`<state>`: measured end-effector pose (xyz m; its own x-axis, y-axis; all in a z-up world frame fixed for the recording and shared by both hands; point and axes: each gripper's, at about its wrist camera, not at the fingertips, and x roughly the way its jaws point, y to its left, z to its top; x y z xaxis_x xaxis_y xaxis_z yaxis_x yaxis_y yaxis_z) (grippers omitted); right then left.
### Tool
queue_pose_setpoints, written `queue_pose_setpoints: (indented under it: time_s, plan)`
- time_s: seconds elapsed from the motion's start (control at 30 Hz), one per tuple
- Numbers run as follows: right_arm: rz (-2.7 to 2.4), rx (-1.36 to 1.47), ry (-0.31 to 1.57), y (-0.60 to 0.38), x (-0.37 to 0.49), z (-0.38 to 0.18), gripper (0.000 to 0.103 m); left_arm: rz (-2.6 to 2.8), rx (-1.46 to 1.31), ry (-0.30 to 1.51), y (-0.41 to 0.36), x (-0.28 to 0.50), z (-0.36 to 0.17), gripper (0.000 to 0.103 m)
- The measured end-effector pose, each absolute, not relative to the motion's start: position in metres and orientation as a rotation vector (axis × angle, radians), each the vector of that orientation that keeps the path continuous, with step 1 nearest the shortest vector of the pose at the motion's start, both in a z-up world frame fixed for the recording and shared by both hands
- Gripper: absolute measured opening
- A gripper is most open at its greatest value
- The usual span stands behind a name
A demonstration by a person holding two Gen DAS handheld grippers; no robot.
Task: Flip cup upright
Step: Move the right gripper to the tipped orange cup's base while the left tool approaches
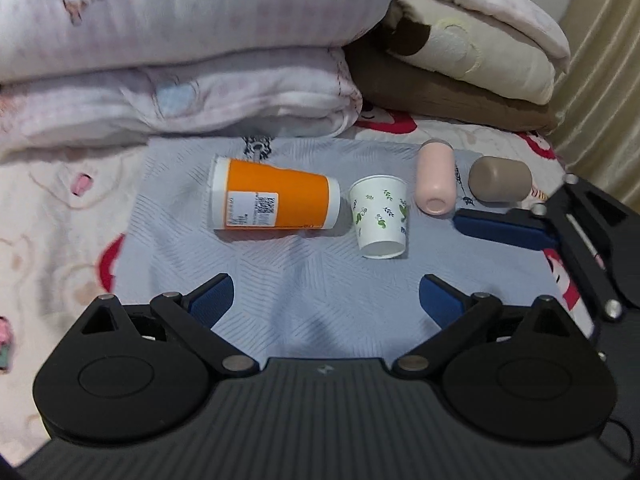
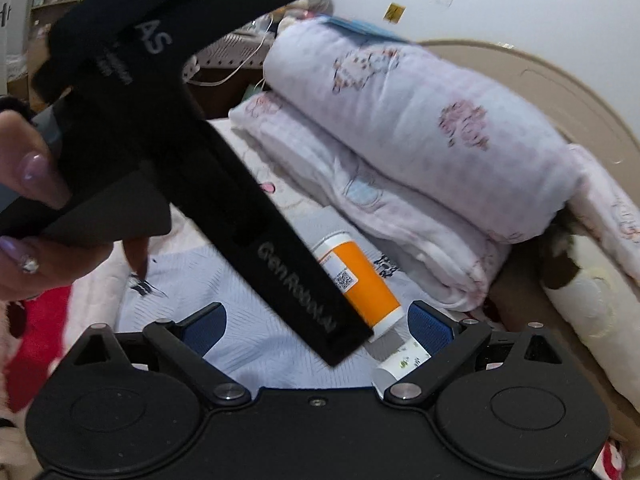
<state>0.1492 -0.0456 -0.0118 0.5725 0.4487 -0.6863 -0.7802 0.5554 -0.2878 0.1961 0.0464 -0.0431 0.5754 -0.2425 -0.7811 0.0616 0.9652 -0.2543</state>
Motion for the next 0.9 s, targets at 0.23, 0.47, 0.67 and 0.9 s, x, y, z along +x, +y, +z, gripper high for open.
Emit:
queue_pose_setpoints:
  time_s: [0.23,0.47,0.67,0.9]
  plan:
    - [0.803,-0.684,0.675,-0.037,0.209,-0.051,0.096,-0.192,-0.307,0.953,0.066,0.234,-0.092,0.096]
    - [0.816,-0.799,0.706,-0.022,0.250,-0.092,0.092,-0.159,-0.403,0.921,0.089,0.263,-0.127,0.092]
    - [0.791,-0.931,0.682,-0.010,0.275,-0.123,0.091,-0.166,-0.446,0.897,0.100,0.275,-0.142,0.088]
    - [0.801,-1.021,0.680,0.000,0.291,-0.143,0.090,-0.179,-0.485,0.879,0.113,0.280,-0.149,0.087]
